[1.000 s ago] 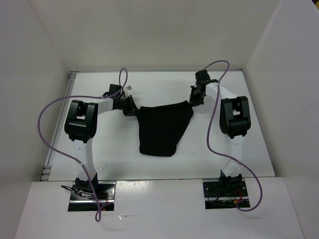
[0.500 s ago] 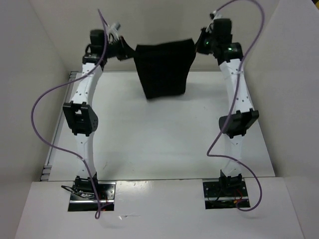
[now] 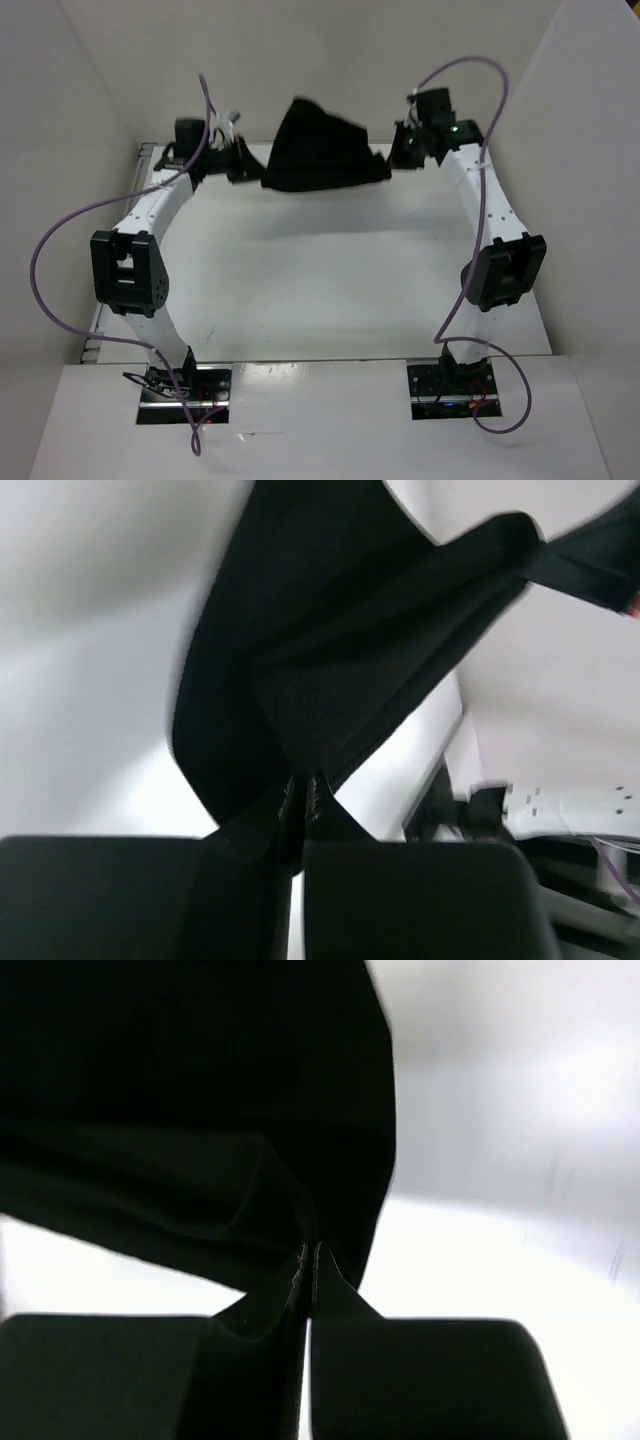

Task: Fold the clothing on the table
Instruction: Flatten the skirt out

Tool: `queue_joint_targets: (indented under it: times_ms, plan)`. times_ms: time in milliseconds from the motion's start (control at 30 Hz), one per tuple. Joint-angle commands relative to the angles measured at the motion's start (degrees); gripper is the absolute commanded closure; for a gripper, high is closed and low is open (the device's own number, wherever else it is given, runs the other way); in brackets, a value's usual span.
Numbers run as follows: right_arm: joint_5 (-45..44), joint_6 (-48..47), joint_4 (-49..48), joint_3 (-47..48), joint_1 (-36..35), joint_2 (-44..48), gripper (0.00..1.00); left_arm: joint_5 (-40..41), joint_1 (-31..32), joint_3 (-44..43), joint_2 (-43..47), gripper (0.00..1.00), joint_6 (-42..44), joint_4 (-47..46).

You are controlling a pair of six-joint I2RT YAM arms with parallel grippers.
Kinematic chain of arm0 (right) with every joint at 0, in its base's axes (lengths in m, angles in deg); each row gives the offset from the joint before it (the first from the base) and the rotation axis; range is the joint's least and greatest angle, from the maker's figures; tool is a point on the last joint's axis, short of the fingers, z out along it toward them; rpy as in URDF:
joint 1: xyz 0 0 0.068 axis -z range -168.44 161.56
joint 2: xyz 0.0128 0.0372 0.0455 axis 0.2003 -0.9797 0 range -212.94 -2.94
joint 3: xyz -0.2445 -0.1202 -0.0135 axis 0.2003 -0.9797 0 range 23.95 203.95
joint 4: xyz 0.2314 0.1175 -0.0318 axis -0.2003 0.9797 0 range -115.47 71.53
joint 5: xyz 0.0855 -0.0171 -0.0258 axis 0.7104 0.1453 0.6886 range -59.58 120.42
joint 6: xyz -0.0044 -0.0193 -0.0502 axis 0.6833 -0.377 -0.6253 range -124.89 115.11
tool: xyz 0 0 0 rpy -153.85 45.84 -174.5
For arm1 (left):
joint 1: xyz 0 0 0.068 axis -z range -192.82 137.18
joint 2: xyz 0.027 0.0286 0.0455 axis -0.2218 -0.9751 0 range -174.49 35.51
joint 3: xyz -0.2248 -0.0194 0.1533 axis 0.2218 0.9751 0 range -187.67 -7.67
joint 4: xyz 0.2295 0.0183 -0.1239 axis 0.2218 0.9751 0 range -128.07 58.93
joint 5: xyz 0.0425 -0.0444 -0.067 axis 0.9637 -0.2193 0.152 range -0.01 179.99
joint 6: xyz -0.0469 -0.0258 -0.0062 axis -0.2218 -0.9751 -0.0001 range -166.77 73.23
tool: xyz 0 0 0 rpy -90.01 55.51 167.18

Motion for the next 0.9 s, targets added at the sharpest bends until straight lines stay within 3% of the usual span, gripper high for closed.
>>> queue_joint_targets:
  times_ms: [0, 33, 67, 133, 233, 333, 533, 633, 733, 867]
  plan:
    - [-1.39, 2.22, 0.88, -17.63, -2.02, 12.07, 1.00, -1.60, -1.16, 14.80, 7.26, 1.00, 1.62, 0.28]
    - [-0.08, 4.15, -0.09, -28.21, -2.81, 14.38, 1.00, -1.60, -1.16, 18.58, 8.77, 1.00, 2.33, 0.29]
    - [3.24, 5.12, -0.89, -33.19, -2.82, 16.40, 1.00, -1.60, -1.16, 25.14, 10.09, 1.00, 2.33, 1.07]
    - [6.51, 8.02, -2.29, -45.81, -3.34, 21.31, 1.00, -1.60, -0.54, 29.59, 13.08, 0.99, 4.69, 2.91]
    - [8.98, 10.49, -2.30, -55.79, -5.36, 25.63, 1.00, -2.12, -0.54, 34.34, 15.63, 0.99, 7.51, 7.57]
    - [9.60, 11.02, 0.24, -57.32, -5.89, 27.14, 1.00, -2.73, -0.54, 35.58, 17.22, 0.98, 9.00, 11.09]
    - [2.93, 9.54, 3.32, -45.30, -5.89, 24.53, 1.00, -4.85, -0.54, 29.88, 16.00, 0.97, 8.41, 10.59]
    - [-3.65, 7.51, 3.32, -34.59, -4.67, 19.87, 1.00, -4.85, -0.54, 21.64, 11.18, 0.97, 7.26, 8.55]
    - [-14.45, 4.88, 5.16, -17.46, -4.14, 12.14, 1.00, -5.38, -1.77, 6.27, 5.19, 0.94, 5.86, 9.16]
    - [-24.84, 1.79, 11.91, 13.25, -4.14, 2.39, 0.98, -5.38, -3.62, -10.53, 3.25, 0.91, 2.51, 7.40]
